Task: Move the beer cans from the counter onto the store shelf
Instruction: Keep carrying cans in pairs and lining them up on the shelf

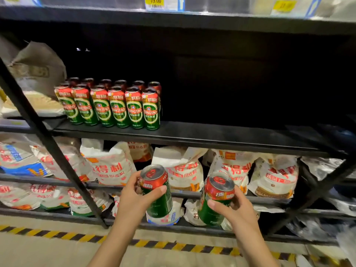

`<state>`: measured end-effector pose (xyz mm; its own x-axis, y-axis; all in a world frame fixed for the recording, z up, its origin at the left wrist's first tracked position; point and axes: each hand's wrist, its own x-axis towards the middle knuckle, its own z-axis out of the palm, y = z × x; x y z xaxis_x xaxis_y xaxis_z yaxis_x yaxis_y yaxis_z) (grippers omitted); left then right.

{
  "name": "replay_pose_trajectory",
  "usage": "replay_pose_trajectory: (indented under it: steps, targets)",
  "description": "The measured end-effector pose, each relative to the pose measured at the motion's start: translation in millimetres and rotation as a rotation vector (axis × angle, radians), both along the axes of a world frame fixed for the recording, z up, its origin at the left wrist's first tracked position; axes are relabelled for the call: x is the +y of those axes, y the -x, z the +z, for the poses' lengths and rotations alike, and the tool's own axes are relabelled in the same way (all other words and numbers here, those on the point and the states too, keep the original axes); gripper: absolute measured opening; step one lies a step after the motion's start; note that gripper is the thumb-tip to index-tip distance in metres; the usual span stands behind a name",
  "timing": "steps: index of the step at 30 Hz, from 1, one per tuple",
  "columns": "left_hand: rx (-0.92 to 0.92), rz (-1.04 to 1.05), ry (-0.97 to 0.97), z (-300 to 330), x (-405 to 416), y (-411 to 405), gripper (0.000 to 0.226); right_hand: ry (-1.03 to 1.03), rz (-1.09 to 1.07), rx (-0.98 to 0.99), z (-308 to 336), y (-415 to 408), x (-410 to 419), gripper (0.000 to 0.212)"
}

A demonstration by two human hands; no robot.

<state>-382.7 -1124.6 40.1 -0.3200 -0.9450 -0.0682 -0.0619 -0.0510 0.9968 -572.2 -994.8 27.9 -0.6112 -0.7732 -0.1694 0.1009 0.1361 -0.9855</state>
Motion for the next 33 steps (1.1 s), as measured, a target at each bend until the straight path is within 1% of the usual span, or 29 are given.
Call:
replay_pose_trajectory:
  steps: [7, 11, 14, 18, 22, 25, 26, 28, 30, 33]
  targets:
    - [-0.045, -0.097, 0.104, 10, -110, 56, 0.052, 0.040, -0.055, 0.039, 6, 28, -98, 0.066]
    - [-0.044, -0.113, 0.127, 9, -155, 88, 0.060, 0.050, -0.059, 0.076, 11, 47, -140, 0.064]
    - [-0.013, -0.115, 0.156, 8, -180, 113, 0.057, 0.080, -0.026, 0.109, 18, 68, -171, 0.061]
    - [0.017, -0.080, 0.155, 8, -207, 147, 0.057, 0.126, 0.011, 0.136, 20, 98, -213, 0.056]
    - [-0.017, -0.011, 0.189, 4, -229, 180, 0.060, 0.137, 0.050, 0.186, 17, 126, -258, 0.059]
    - [-0.025, 0.052, 0.210, -3, -244, 202, 0.059, 0.144, 0.060, 0.196, 11, 146, -289, 0.054]
    - [-0.026, 0.074, 0.209, -4, -248, 209, 0.056, 0.145, 0.058, 0.188, 8, 152, -298, 0.050]
    - [-0.046, 0.125, 0.212, -5, -256, 220, 0.044, 0.145, 0.051, 0.157, 3, 161, -315, 0.047]
    - [-0.077, 0.173, 0.220, -8, -263, 229, 0.040, 0.148, 0.059, 0.157, -1, 167, -327, 0.044]
    - [-0.110, 0.211, 0.226, -12, -272, 236, 0.052, 0.152, 0.048, 0.183, -9, 173, -341, 0.055]
